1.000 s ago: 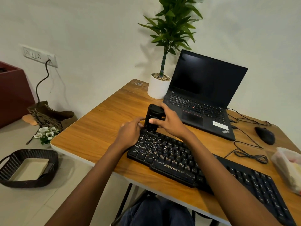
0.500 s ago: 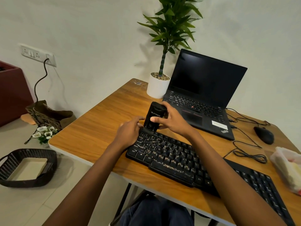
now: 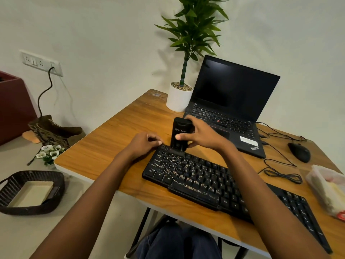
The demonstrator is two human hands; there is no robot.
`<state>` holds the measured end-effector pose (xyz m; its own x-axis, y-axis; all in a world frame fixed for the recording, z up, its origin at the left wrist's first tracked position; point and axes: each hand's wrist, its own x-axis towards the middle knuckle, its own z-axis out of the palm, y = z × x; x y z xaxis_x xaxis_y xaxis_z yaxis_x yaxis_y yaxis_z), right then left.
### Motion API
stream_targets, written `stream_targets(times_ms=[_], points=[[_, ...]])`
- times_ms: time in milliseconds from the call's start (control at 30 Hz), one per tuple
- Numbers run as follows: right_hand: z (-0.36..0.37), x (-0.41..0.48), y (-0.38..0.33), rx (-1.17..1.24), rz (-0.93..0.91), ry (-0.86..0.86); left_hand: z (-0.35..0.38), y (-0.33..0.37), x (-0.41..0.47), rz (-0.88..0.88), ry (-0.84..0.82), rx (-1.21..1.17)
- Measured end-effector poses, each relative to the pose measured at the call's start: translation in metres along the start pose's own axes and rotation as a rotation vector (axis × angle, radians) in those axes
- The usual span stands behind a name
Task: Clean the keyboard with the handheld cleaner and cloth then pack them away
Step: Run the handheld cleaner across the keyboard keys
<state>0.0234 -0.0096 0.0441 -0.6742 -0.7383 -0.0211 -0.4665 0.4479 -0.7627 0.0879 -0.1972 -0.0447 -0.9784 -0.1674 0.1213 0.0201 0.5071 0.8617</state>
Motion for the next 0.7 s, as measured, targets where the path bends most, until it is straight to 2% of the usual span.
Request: stream_targets(times_ms=[167,333,700], points=[[0.023,0.004,0.004,-0.016,-0.093,0.092,-0.01,0.01,0.004,-0.07,-0.089,-0.029],[-0.014,-0.029,0.022,0.094,0.021,0.003,-0.003,0.01,0.001,-0.066,-0.034,-0.039],[-0.086,-0.125,0.068,0.11,0.276,0.088,0.003,0.011,-0.007,-0.096,0.035,-0.079]])
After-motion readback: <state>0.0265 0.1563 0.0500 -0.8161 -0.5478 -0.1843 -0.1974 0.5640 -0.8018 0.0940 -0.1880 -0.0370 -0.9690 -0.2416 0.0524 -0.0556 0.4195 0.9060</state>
